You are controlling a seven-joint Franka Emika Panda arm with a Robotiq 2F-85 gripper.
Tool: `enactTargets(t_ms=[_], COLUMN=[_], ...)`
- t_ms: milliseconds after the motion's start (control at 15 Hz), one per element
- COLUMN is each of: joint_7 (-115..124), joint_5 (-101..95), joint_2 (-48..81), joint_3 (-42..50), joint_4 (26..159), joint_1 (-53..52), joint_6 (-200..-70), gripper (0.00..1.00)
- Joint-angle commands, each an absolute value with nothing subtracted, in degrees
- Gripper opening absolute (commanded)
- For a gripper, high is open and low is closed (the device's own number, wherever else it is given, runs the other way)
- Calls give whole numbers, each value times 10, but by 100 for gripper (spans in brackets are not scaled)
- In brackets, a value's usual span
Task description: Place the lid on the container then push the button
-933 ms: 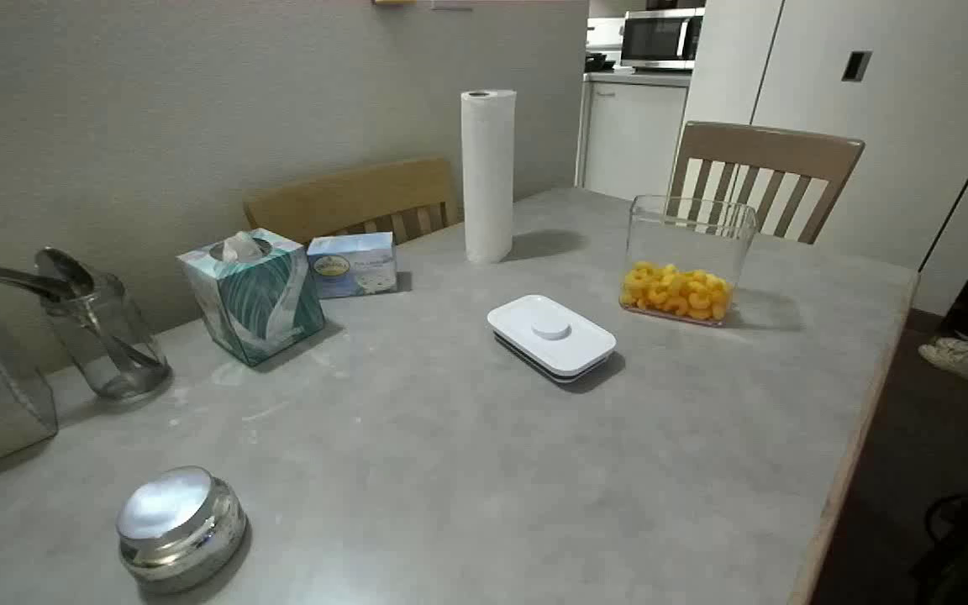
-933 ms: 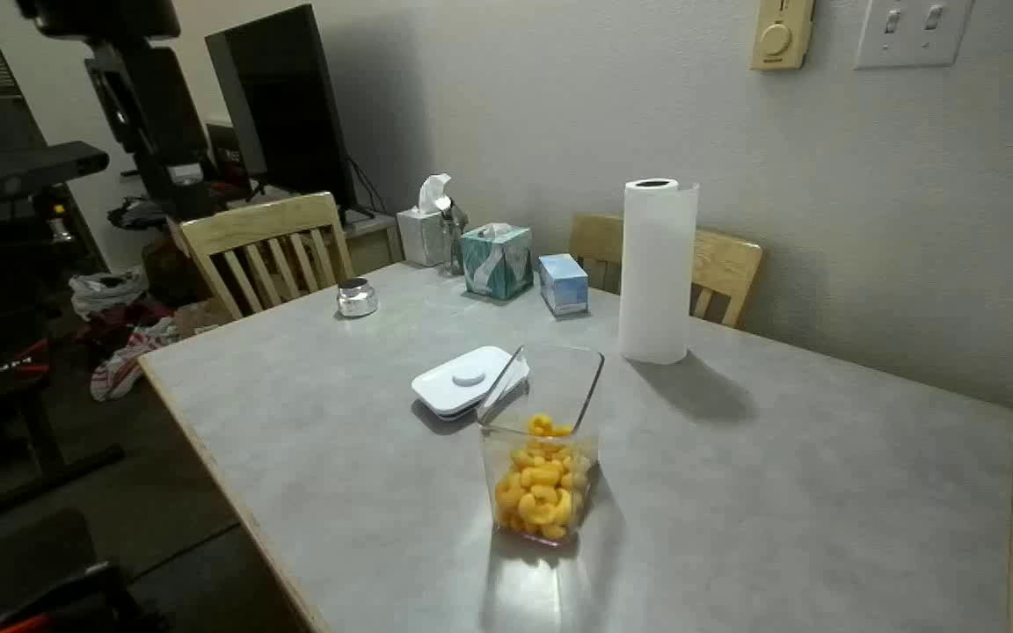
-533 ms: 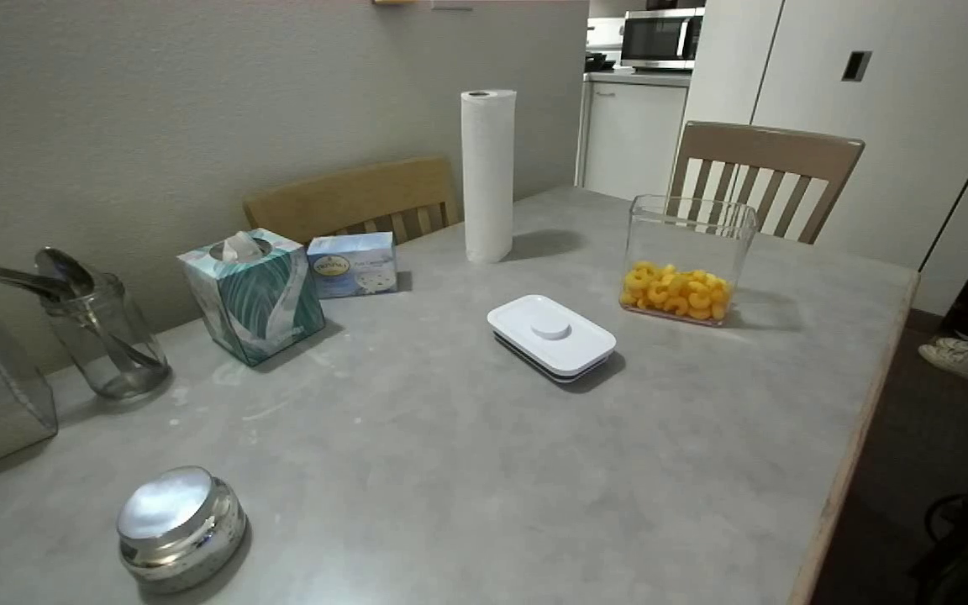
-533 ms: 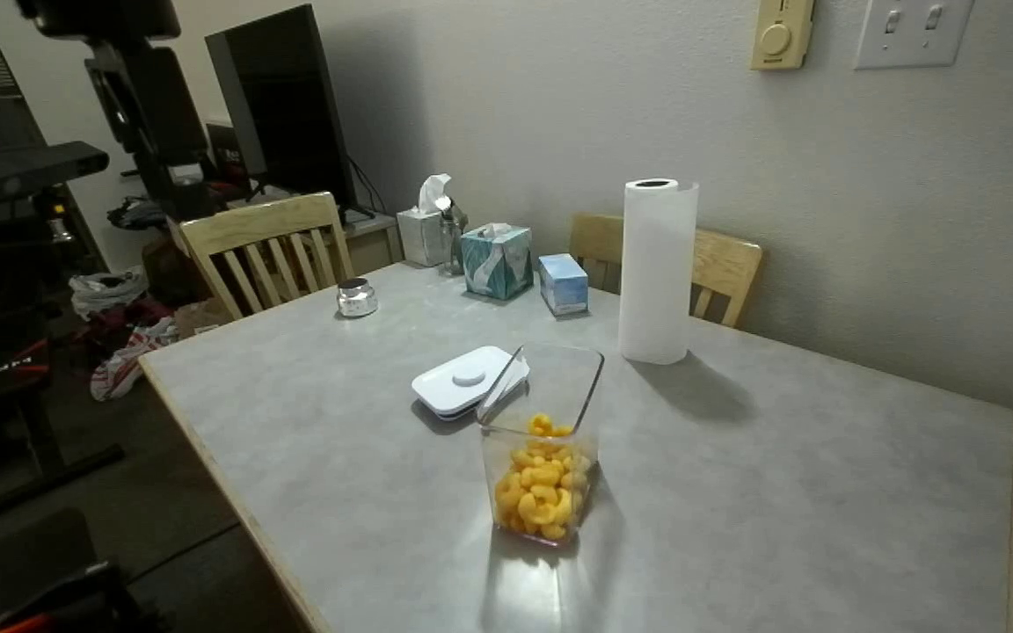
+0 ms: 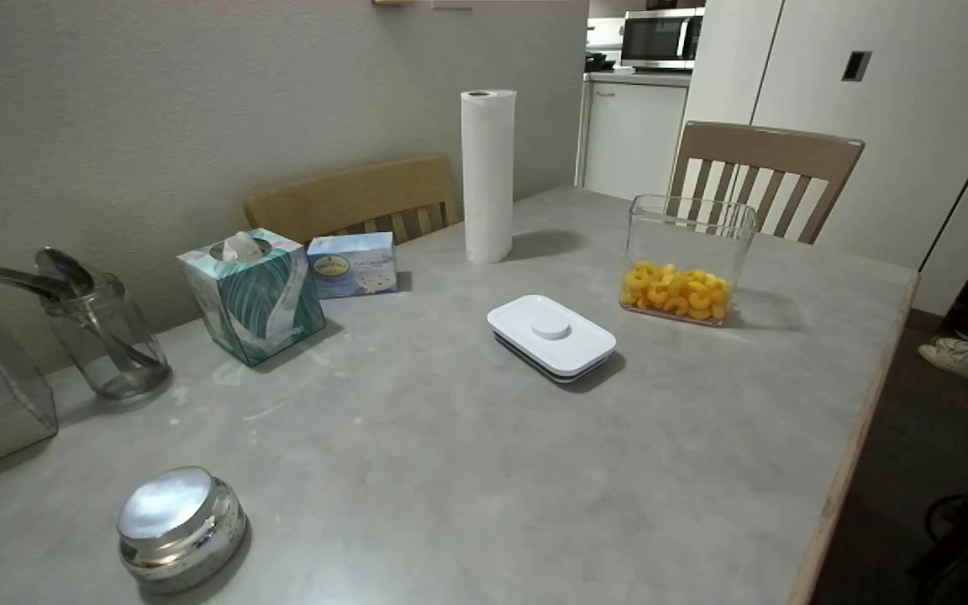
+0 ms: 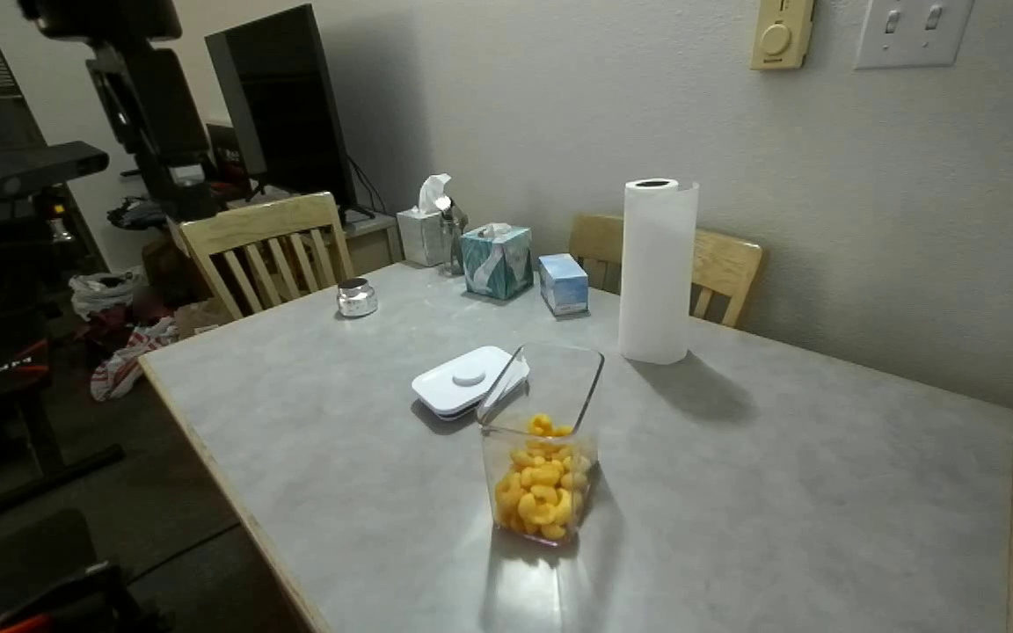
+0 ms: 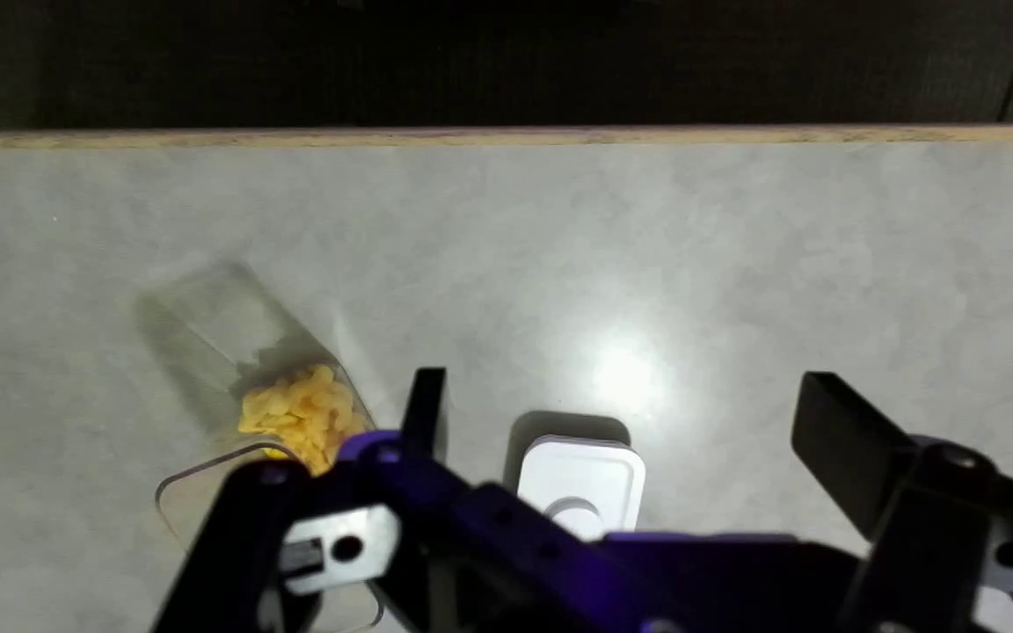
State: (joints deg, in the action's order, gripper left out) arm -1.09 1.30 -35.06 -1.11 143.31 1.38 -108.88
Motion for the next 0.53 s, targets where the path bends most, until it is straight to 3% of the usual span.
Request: enactTargets(t_ms=[0, 467], joint_7=[-13, -59], joint_5=[17, 46], joint_2=[-314, -206], joint_3=[4, 39], joint_4=[1440, 1438], joint_1=[11, 8], joint_6=[-1121, -1200], gripper=[100, 100])
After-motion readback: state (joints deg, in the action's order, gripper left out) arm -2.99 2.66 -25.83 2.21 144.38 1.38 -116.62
